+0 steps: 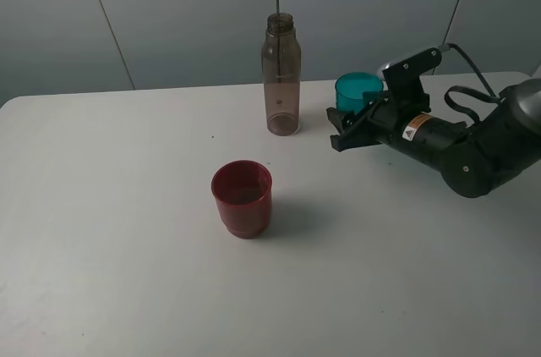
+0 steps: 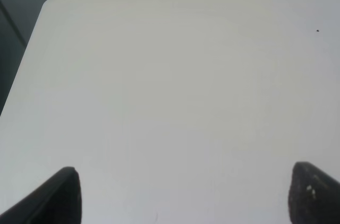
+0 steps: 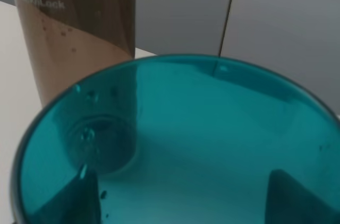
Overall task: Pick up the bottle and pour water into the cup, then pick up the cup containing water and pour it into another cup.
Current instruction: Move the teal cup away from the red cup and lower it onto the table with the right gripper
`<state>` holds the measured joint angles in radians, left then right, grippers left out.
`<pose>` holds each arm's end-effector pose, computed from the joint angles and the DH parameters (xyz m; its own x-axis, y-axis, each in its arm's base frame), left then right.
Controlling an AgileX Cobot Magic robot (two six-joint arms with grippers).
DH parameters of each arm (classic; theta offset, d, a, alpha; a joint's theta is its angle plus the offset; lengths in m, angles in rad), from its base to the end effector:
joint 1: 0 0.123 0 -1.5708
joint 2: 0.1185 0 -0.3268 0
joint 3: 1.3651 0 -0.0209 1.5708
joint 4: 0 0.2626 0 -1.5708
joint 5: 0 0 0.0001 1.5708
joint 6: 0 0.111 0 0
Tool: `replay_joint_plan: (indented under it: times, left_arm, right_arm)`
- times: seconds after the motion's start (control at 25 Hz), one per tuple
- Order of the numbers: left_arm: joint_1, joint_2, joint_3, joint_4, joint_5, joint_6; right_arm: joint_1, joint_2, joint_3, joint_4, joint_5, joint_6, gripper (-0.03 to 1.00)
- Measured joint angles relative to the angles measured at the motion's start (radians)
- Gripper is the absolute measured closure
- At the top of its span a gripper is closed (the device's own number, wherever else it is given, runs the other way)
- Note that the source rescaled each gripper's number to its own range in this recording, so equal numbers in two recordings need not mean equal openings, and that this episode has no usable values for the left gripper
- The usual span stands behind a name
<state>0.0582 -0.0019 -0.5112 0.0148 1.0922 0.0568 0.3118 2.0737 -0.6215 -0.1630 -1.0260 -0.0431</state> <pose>-0.0220 0.0002 0.2741 -0.4749 0.0360 -0.8793 -0.0396 0.9973 0.0622 0.3453 0.1275 0.0987 -0.2645 -0.2182 -0.9394 -0.4657 0.8819 -0.0737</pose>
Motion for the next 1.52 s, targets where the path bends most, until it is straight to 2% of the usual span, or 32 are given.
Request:
replay_joint_plan:
  times: [0.16, 0.64, 1.24, 1.28, 1.32, 1.36, 1.44, 1.52]
  left_arm:
    - [0.000, 0.000, 0.000, 0.000, 0.000, 0.000]
    - [0.000, 0.000, 0.000, 0.000, 0.000, 0.000]
    - [0.000, 0.000, 0.000, 0.000, 0.000, 0.000]
    - [0.000, 0.000, 0.000, 0.000, 0.000, 0.000]
    - [0.000, 0.000, 0.000, 0.000, 0.000, 0.000]
    - [0.000, 0.000, 0.000, 0.000, 0.000, 0.000]
    - [0.000, 0.000, 0.000, 0.000, 0.000, 0.000]
    - [0.000, 0.000, 0.000, 0.000, 0.000, 0.000]
  right_arm:
    - [0.000, 0.057, 0.000, 0.002, -0.040, 0.002, 0.89]
    - [0.000, 0.120, 0.002, -0.036, -0.077, 0.057, 0.89]
    - [0.000, 0.134, 0.002, -0.099, -0.082, 0.101, 0.89]
    - [0.000, 0.134, 0.002, -0.105, -0.082, 0.109, 0.74]
    - [0.000, 0.134, 0.002, -0.107, -0.082, 0.113, 0.34]
    - [0.000, 0.134, 0.002, -0.107, -0.082, 0.114, 0.13]
    - [0.000, 0.126, 0.013, -0.110, -0.083, 0.119, 0.00]
    - [0.000, 0.106, 0.028, -0.110, -0.086, 0.121, -0.02]
